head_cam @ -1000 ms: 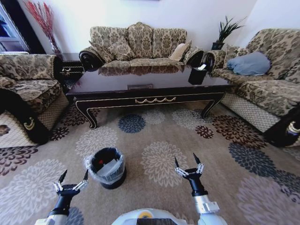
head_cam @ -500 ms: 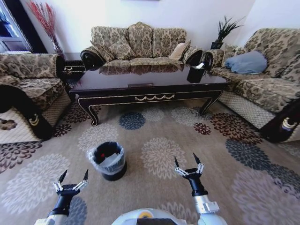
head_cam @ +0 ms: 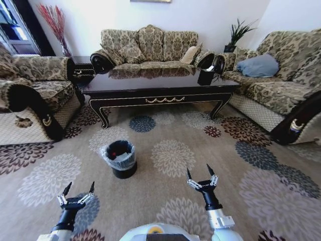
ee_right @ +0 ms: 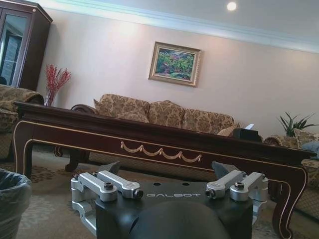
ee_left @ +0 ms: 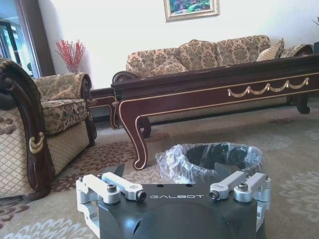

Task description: Move to the front of the table and pick up the trash from the floor, then place it into the trash bin.

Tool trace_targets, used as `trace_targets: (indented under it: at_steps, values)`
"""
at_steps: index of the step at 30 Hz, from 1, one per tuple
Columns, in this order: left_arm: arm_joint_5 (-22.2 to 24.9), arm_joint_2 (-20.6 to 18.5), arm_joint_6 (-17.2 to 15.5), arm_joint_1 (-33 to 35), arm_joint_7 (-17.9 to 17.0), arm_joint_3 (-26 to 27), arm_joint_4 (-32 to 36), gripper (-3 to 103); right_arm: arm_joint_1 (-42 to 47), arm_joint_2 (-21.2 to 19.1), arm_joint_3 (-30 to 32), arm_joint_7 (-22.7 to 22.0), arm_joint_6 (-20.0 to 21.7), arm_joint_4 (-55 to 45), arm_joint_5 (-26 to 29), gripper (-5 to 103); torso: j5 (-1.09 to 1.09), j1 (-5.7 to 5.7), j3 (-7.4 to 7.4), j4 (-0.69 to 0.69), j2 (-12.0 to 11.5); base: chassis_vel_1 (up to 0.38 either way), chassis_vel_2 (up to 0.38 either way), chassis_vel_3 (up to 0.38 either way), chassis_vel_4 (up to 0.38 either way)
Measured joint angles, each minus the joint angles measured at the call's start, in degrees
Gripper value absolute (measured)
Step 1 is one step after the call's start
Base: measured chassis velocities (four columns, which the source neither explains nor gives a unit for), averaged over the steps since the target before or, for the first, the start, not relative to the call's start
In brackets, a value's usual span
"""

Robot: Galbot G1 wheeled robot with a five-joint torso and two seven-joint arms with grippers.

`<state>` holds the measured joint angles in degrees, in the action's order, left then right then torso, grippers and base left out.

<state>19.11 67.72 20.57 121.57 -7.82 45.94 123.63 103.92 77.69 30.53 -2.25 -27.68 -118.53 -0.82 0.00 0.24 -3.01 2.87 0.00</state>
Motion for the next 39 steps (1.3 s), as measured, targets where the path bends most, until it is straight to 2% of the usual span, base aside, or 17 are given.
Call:
trace_targets:
  at_steps: [39]
  values:
    - [0.00, 0.00, -0.01, 0.00, 0.00, 0.00, 0.00, 100, 0.00, 0.00, 0.00, 0.00, -0.01, 0.00, 0.00, 100, 0.01, 0.01, 0.00, 0.00, 0.00, 0.163, -0.167, -0.161, 0.160]
